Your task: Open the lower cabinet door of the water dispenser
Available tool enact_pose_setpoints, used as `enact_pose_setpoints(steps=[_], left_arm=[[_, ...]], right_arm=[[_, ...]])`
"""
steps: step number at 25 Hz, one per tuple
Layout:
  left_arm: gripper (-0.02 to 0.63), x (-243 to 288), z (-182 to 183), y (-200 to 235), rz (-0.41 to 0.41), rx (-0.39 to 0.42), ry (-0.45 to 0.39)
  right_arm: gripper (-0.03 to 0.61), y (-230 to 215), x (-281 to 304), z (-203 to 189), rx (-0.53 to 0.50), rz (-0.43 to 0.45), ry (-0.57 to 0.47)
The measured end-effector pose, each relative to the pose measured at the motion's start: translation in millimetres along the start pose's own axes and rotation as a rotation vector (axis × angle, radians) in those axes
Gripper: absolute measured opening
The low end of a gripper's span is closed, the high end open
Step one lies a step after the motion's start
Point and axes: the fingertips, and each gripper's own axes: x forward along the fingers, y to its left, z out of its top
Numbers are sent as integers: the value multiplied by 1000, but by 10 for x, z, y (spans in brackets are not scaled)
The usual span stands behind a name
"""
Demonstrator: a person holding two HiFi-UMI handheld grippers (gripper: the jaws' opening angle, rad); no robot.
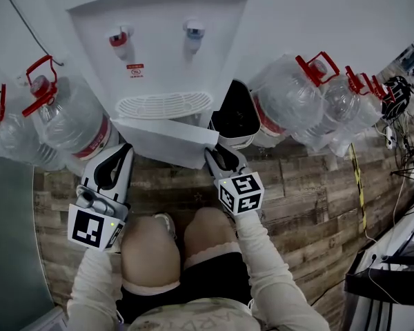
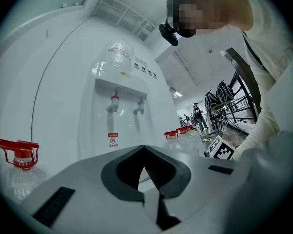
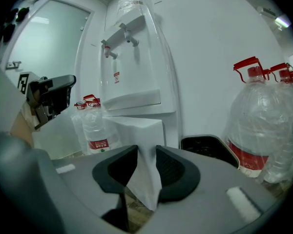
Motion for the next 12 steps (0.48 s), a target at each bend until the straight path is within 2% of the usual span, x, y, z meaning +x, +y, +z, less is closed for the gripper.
enact_pose_setpoints(steps=[12], left_arm=[[2,-96,90,-69,11,18,-10]], right_arm=[[106,344,-298,-124,-41,55,12]])
